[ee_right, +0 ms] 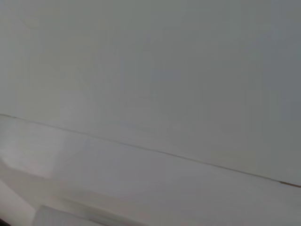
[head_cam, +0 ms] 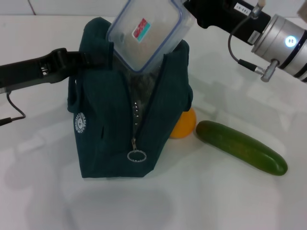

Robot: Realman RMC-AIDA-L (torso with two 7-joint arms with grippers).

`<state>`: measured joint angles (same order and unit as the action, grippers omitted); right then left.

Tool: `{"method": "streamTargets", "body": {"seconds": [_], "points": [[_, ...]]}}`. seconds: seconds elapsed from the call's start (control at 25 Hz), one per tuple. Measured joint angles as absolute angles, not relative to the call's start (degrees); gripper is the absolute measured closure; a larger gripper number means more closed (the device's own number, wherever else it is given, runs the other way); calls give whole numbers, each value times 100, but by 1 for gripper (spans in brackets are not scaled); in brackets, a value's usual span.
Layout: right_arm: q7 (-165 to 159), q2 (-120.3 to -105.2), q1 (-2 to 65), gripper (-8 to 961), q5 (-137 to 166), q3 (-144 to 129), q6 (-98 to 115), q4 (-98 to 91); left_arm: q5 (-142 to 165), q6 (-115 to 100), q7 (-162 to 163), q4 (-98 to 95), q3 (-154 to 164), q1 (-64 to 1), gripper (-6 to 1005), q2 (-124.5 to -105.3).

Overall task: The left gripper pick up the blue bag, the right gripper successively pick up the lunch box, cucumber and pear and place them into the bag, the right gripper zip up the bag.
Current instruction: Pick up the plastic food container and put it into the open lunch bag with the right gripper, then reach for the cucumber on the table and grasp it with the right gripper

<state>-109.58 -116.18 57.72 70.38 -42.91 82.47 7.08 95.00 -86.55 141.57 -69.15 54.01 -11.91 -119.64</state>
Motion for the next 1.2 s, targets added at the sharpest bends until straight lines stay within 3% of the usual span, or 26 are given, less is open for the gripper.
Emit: {"method": "streamTargets", "body": {"seconds": [0.88,1.2], "points": [[-10802,-11619,6056,846,7778,-4289,7997,786,9481,-8612,13921,-6590,5338,-1292,955,-11944],[-10547,-11620,5931,563,7745,-4290,8253,563,9495,-8604,13821,-6515,5231,-1293,955,-11943]]}}
